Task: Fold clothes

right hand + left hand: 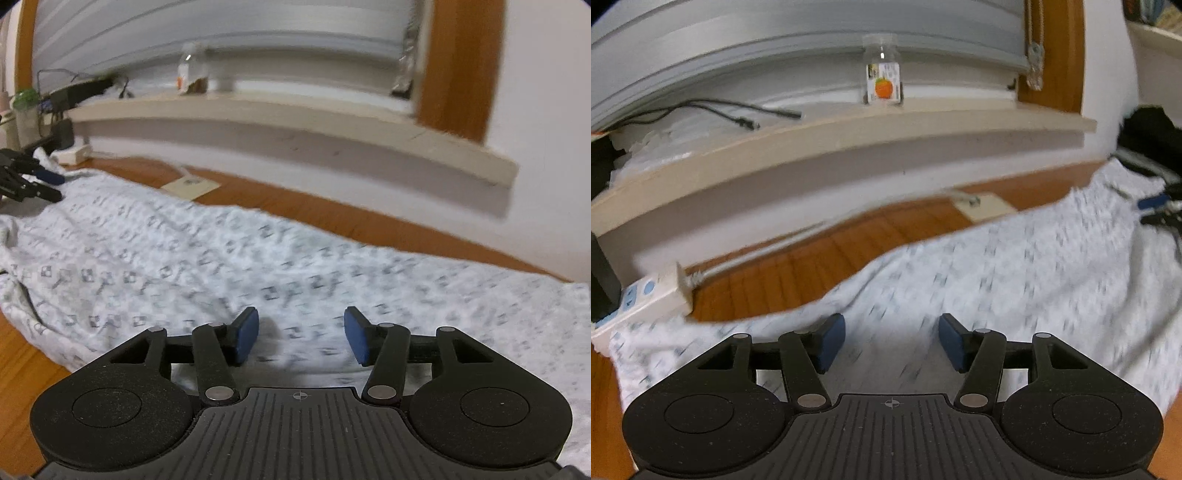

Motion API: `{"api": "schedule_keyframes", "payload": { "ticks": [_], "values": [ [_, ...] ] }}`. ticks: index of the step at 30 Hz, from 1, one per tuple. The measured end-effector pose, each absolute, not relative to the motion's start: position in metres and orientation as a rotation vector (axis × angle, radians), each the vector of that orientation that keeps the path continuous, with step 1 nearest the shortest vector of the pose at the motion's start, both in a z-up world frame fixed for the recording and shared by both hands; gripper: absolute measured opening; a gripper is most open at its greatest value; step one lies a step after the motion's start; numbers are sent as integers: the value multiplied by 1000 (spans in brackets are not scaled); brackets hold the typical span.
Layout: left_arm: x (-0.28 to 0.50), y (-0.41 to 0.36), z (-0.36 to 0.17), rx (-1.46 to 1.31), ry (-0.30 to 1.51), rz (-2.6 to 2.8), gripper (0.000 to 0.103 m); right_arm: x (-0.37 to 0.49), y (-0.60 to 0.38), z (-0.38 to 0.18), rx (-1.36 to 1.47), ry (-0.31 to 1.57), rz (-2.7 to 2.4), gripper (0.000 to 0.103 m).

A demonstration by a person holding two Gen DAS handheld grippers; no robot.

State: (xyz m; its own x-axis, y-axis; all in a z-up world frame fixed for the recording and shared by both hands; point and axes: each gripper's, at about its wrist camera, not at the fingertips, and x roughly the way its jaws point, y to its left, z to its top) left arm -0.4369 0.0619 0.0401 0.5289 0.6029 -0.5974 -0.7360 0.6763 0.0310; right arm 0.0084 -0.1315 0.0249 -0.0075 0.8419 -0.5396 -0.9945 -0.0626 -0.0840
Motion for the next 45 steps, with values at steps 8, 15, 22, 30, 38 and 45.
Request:
{"api": "schedule_keyframes", "payload": {
  "ticks": [8,15,22,30,38,45],
  "values": [
    [-329,58,68,-205,540,705,72,64,-200,40,-459,399,1440,52],
    [-242,55,51,-209,570,579,72,104,-253,19,-468,483,1367,52],
    [-220,52,26,-204,595,564,72,107,-271,11,-474,475,1401,52],
    [-229,59,27,-252,550,575,77,105,-282,7,-426,483,1417,52],
    [-234,51,32,-229,501,540,79,117,-269,27,-440,365,1297,5],
    [-237,52,31,-249,494,536,79,161,-212,74,-498,250,1166,5]
  ]
}}
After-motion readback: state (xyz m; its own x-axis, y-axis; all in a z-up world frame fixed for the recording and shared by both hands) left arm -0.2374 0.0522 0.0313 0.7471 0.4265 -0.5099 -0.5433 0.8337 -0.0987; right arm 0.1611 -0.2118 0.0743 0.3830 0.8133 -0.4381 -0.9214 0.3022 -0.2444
